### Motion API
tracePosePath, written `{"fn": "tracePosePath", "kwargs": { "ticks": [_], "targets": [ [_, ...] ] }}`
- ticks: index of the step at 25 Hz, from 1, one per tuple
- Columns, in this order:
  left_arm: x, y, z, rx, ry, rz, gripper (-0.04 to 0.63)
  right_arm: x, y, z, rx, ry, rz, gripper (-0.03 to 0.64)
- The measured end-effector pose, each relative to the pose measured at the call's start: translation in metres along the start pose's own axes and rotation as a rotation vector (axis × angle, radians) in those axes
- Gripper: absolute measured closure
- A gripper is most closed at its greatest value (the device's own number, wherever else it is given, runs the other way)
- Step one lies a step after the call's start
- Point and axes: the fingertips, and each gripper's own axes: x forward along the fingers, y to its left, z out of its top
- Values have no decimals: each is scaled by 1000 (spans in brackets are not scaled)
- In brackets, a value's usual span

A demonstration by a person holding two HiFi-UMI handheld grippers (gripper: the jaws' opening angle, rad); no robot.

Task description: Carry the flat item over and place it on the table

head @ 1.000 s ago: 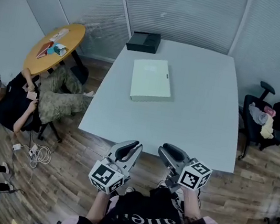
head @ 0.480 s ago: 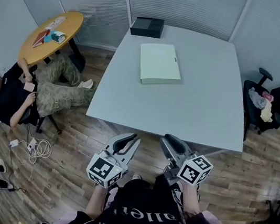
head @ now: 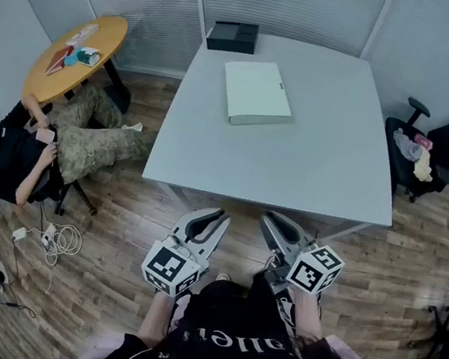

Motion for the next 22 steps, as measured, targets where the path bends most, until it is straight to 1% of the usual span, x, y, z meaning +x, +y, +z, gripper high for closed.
{"fn": "tracePosePath", "kwargs": {
  "ticks": [15, 22],
  "targets": [
    [-16, -6, -3, 10, -9, 3, 526, -6, 9, -10, -13, 6, -5, 555],
    [-10, -11, -3, 8, -15, -4, 526, -10, 7, -9, -20, 13, -9, 555]
  ]
}}
